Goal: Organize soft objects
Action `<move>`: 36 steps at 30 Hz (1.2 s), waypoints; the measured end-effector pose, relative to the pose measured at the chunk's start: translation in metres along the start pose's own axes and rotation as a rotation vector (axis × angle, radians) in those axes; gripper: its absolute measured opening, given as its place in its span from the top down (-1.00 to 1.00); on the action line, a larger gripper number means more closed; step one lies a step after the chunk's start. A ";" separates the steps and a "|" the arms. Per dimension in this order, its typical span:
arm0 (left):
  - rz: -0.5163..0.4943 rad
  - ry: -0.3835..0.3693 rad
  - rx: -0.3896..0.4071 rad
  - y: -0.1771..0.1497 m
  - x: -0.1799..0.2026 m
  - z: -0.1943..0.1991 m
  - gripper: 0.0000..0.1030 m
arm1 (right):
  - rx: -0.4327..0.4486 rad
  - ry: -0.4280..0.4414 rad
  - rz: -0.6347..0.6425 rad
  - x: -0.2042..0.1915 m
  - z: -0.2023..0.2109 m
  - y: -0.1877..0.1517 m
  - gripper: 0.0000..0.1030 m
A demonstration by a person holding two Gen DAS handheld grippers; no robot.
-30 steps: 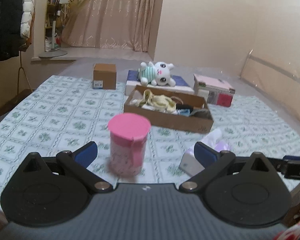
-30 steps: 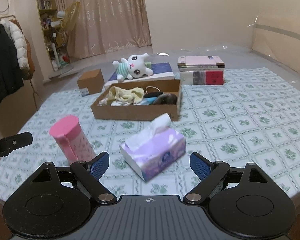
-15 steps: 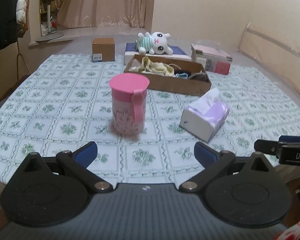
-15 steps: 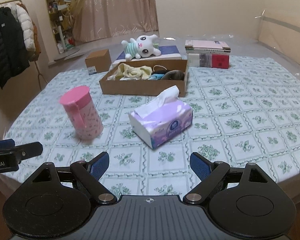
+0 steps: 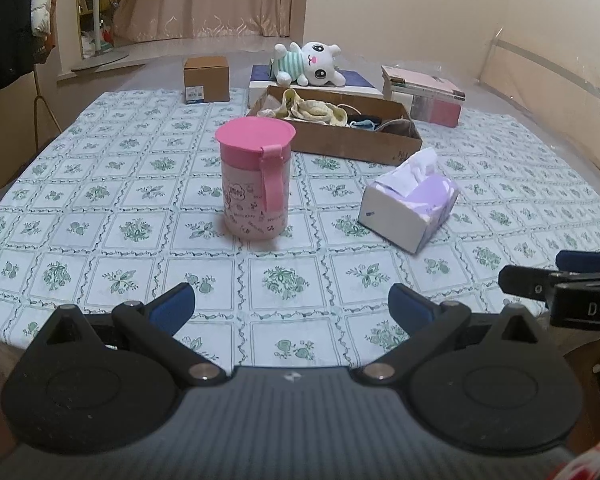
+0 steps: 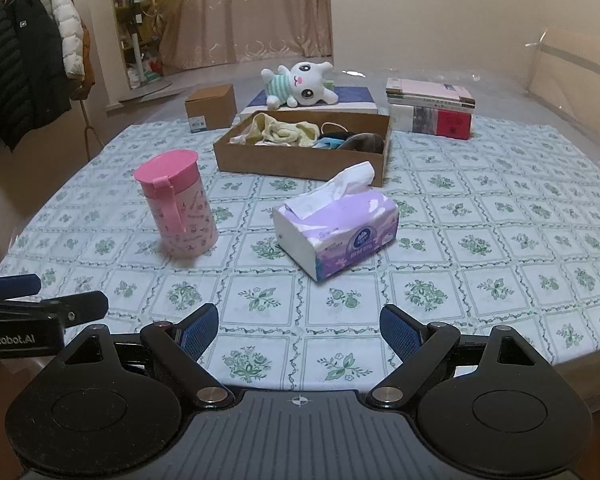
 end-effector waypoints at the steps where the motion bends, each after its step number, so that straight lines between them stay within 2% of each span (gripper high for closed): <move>1: -0.002 0.002 -0.001 -0.001 0.000 0.000 -0.98 | 0.002 -0.002 0.004 -0.001 0.001 0.000 -0.70; 36: -0.015 -0.006 -0.010 -0.005 0.006 -0.003 -0.98 | -0.001 -0.007 0.009 -0.007 -0.002 -0.003 -0.70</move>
Point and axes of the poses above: each gripper's, at about its wrist camera, not at the fingertips, and z roughly against the way its jaws point, x to its right, y to its top, the point moved 6 cm from there along -z, roughly the way its jaws point, and after that the axes turned 4 degrees about -x, right-handed, at the moved point
